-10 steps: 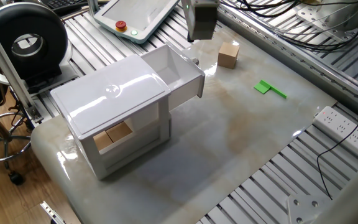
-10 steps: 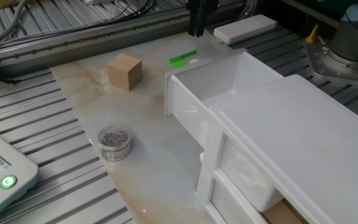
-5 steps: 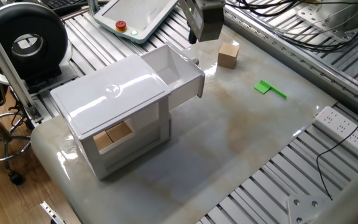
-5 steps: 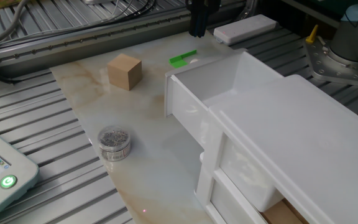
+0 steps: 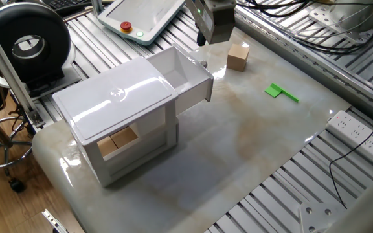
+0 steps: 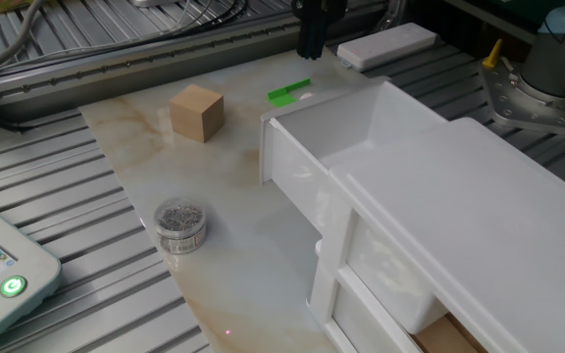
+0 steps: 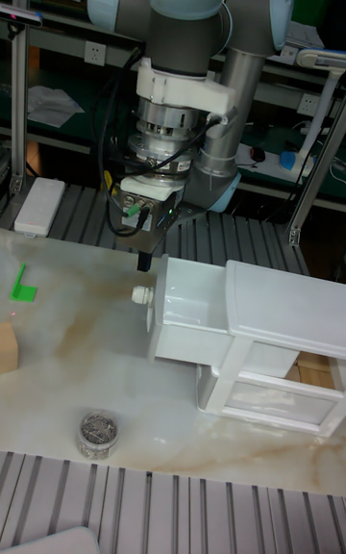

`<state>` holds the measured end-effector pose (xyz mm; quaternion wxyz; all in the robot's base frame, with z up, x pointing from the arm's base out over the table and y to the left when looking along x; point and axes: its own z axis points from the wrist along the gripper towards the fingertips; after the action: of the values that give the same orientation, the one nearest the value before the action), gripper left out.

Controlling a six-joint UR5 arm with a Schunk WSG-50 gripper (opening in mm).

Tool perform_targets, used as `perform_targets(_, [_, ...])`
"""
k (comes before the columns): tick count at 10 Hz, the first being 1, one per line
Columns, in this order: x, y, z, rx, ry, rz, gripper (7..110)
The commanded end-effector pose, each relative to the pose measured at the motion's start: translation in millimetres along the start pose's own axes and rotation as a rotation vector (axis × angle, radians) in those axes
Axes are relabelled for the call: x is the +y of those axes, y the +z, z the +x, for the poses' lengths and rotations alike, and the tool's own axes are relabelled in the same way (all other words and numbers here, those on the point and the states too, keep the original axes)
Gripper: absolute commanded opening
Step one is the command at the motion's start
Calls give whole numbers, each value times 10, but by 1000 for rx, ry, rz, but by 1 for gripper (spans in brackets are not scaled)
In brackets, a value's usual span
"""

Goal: Use the gripper to push and close the drawer

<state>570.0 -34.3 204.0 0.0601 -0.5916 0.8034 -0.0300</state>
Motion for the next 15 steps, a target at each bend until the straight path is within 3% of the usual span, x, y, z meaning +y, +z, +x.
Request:
perform_targets(1, [-8, -13, 104, 39, -43, 2, 7])
perform_targets(4, [76, -15, 131, 49, -30, -32, 7])
perform_targets(10, [114, -26, 261, 103, 55, -44, 7])
perform_targets(13, [194, -28, 226, 89, 35, -77, 7])
perform_targets(15, [320, 11, 189, 93, 9, -128, 7])
